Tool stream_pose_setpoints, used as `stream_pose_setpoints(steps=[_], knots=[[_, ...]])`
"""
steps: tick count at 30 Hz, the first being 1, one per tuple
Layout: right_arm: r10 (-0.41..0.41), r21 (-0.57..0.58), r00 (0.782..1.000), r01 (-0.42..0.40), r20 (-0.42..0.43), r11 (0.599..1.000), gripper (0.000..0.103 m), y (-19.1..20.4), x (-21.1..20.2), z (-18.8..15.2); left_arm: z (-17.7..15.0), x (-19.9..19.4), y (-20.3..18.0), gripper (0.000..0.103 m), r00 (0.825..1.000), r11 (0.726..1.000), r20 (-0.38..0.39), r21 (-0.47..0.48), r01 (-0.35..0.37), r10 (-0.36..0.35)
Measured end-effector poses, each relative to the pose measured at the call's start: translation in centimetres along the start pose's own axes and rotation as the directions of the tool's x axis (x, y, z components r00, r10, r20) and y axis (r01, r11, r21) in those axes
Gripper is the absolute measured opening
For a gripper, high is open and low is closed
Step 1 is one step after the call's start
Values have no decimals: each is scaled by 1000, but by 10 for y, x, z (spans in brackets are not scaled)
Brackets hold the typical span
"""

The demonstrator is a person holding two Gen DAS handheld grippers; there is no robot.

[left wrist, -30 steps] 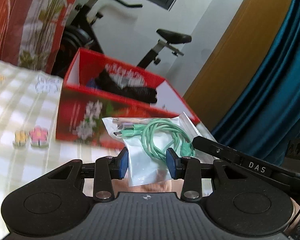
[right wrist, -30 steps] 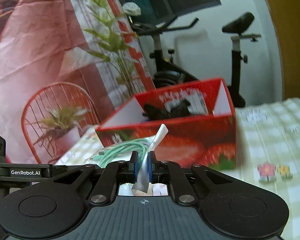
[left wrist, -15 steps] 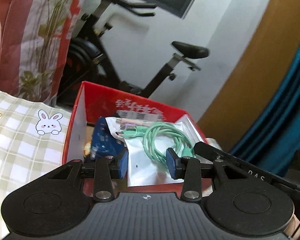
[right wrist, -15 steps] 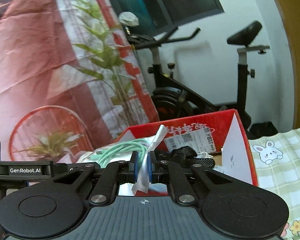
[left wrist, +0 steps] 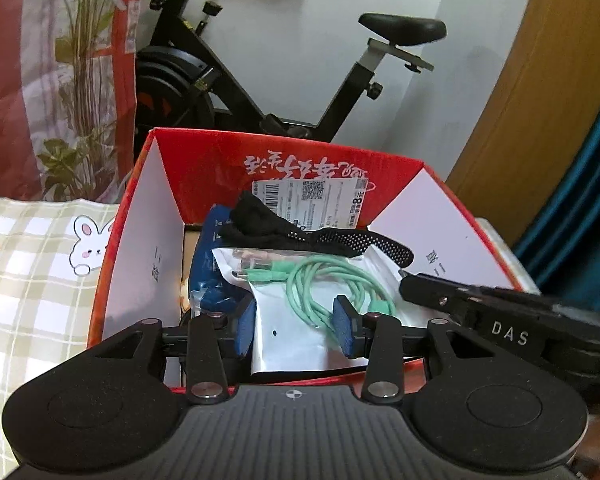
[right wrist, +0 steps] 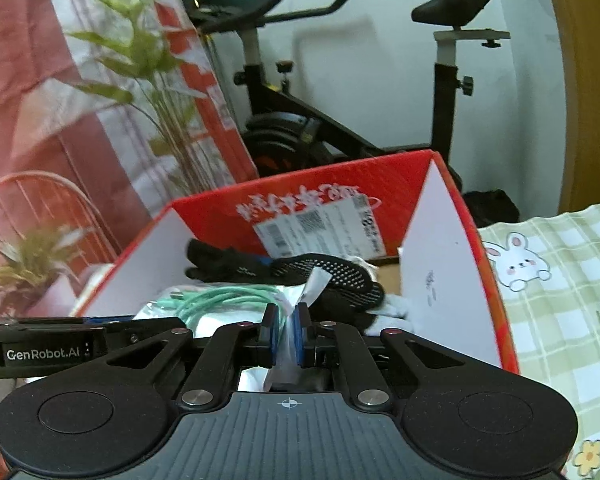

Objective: Organize soft objects
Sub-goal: 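Lift the white cable bag with both grippers over the red box, then open both grippers to drop the cable bag into the box, then move both tools down toward the pink knitted towel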

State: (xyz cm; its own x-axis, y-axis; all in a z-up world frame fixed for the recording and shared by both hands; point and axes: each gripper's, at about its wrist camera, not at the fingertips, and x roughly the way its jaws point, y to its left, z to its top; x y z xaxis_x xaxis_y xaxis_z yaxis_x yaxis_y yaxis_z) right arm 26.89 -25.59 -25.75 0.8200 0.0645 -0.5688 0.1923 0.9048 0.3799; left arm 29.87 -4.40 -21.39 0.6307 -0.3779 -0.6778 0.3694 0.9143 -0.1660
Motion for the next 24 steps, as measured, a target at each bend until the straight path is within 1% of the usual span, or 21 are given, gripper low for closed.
stream_pose_setpoints(steps=[1,2,3,4,5,6,7,9,10,12,13,14,15,17,24], knots=[[-17,-13,1000,17,-5,1000,13,1,0,1,0,0,-1,56,1000,1000,0,16,-7,7],[-22,-30,1000,22,-3,999,19,2,-2,2,0,-2,-1,64,1000,999,8,33,-17,16],[-26,-54,1000,26,5,998,23,4,-5,2,0,-4,-2,68,1000,999,17,45,-24,23],[-34,-75,999,35,10,997,23,6,-7,4,-1,-8,-2,74,999,998,29,56,-33,32],[-42,-94,999,43,11,995,26,8,-10,5,0,-10,-2,79,999,997,34,62,-41,39],[-45,-104,999,46,13,994,33,9,-13,6,-1,-15,-2,81,998,997,40,66,-48,45],[-46,-109,999,48,16,993,38,10,-17,8,0,-19,-2,86,998,996,46,70,-51,47],[-54,-116,998,57,32,992,58,13,-26,8,0,-28,-3,93,997,995,58,77,-56,52],[-54,-120,998,58,36,991,62,13,-30,9,0,-33,-3,96,996,995,65,81,-60,54],[-51,-127,998,56,42,990,77,15,-40,8,-1,-44,-4,99,995,993,77,91,-69,62],[-49,-128,998,55,45,990,82,16,-45,8,-1,-49,-6,101,994,993,82,96,-75,68],[-48,-128,998,54,50,990,91,17,-51,6,-2,-54,-7,102,993,992,86,98,-84,76],[-49,-128,997,56,56,990,98,17,-56,5,-4,-59,-8,103,992,991,86,95,-98,90],[-45,-121,997,53,67,991,102,16,-67,3,-8,-70,-7,103,991,990,92,85,-109,101],[-50,-88,996,57,77,994,103,16,-105,-8,-27,-108,-12,103,989,991,116,83,-101,91]])
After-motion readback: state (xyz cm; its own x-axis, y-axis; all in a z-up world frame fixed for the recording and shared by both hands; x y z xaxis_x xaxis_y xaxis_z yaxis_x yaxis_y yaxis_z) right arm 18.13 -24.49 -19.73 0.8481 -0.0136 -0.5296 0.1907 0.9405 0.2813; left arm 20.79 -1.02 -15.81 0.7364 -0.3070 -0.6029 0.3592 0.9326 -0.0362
